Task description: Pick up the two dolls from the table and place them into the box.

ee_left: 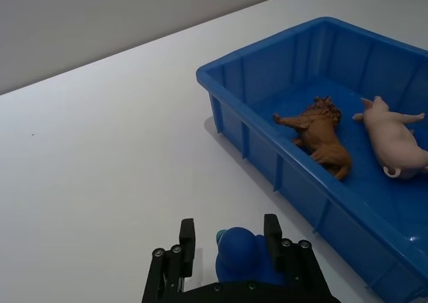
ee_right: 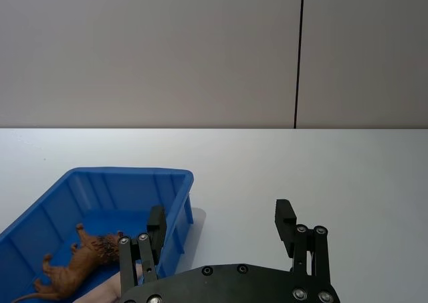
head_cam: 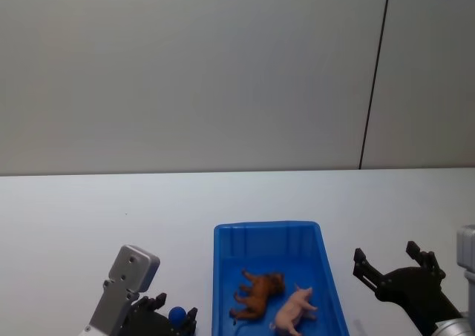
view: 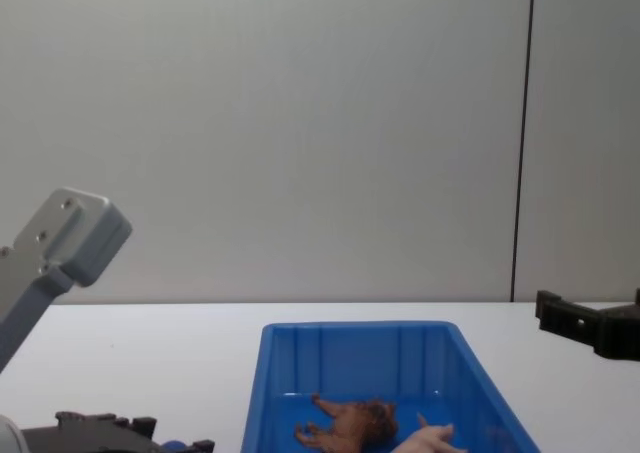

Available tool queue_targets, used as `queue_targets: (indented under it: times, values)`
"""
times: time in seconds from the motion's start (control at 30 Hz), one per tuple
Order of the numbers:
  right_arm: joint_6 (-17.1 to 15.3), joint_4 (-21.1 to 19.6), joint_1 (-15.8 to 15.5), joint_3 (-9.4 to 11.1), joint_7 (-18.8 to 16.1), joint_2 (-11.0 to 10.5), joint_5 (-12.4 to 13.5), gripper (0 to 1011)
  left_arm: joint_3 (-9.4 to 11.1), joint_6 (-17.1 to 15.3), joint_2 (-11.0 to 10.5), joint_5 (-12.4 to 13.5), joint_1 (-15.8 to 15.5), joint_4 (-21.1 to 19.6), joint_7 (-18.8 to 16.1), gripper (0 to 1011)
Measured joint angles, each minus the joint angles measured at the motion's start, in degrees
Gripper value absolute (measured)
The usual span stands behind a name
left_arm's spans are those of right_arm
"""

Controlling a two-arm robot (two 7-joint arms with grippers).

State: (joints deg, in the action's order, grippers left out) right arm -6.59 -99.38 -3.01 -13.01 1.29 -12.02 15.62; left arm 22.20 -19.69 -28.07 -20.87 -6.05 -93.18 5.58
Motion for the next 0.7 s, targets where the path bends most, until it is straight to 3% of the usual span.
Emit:
queue_targets:
  times: [0.13, 0.37, 0.7]
  values:
    - [0.0, 0.0, 0.0, 0.0, 0.0, 0.0, 0.0, 1001, 0.04, -0.39, 0.16, 0.2, -0.06, 0.2, 0.19, 589]
    - [0.0, 0.0, 0.0, 0.0, 0.0, 0.0, 0.0, 1001, 0.06, -0.67, 0.47, 0.53, -0.16, 0.47, 0.43, 317]
    - [0.0, 0.0, 0.0, 0.0, 0.0, 0.0, 0.0, 1001, -0.16, 1.57, 0.75, 0.05, -0.06, 0.49, 0.49, 257]
